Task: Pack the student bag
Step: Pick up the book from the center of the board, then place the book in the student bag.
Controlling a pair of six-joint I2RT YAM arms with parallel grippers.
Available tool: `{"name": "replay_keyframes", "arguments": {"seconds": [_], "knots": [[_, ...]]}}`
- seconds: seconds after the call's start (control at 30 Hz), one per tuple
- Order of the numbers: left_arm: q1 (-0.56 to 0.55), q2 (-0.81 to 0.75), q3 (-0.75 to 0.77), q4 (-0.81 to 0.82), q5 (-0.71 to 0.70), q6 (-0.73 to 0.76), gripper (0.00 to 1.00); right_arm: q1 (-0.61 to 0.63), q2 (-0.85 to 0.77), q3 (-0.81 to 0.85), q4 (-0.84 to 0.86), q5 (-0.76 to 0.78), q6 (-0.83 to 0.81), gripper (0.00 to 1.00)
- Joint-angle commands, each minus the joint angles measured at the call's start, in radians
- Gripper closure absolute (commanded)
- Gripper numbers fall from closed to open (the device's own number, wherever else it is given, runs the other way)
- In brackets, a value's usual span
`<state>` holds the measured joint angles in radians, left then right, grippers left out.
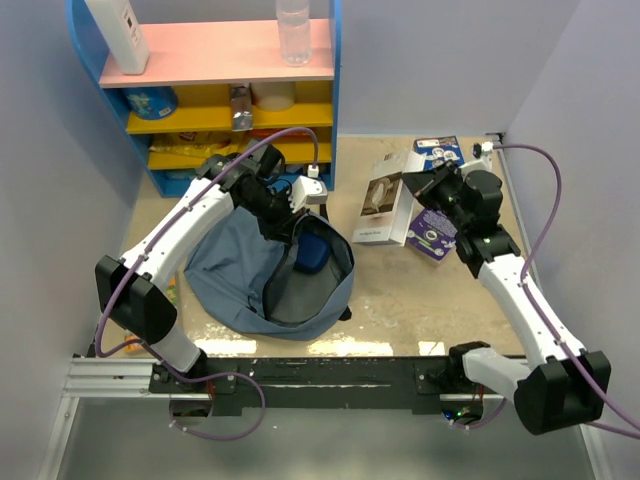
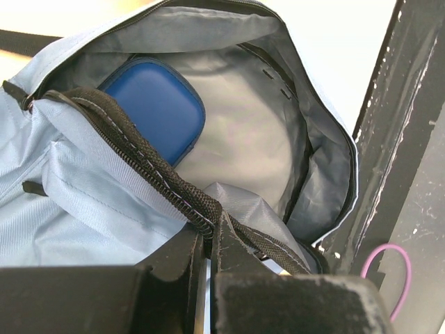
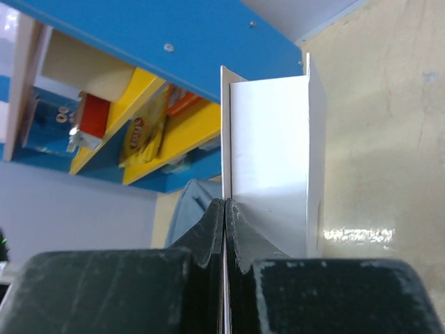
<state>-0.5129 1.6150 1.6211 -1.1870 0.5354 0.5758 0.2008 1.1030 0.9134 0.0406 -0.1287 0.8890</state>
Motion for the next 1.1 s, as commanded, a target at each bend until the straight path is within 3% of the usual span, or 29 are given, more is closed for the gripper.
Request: {"name": "replay_keyframes", "arguments": {"seconds": [0.0,0.23,0.67,1.07], "knots": [[-0.001,-0.046,0.0,0.058,-0.023,-0.036,1.0,0.003,-0.083,-0.005,-0.024,-0.094,0.062,1.0],[0.001,-0.05,0.002,0.072,-0.028,-0.053,1.0,0.058,-0.155,-0.059,0.002,-0.115,0.159,1.0],[0.001,-0.052,0.049,0.067,-0.038,-0.063,1.0,0.36,-0.068,-0.182,0.128,0.001,0.249,1.0],[0.001,-0.024,0.175,-0.008,-0.011,-0.056,1.0,0.448,-0.026,-0.281,0.09,-0.035,0.218,1.0]]}}
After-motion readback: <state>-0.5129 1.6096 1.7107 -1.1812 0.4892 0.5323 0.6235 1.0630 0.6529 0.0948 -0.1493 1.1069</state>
